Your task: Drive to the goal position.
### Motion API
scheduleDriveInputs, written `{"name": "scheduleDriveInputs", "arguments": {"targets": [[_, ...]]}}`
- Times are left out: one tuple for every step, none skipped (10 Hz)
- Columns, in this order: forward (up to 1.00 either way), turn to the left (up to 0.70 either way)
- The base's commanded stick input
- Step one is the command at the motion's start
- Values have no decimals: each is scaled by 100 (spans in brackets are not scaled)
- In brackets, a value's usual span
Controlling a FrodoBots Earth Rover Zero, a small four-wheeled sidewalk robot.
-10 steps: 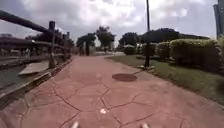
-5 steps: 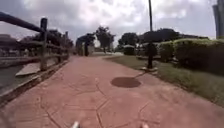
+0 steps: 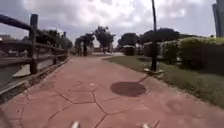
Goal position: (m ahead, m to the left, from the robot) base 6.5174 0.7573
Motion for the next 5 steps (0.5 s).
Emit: {"name": "scheduleDriveInputs", "arguments": {"targets": [[70, -1], [70, -4], [70, -9], [70, -24], [70, -35]]}}
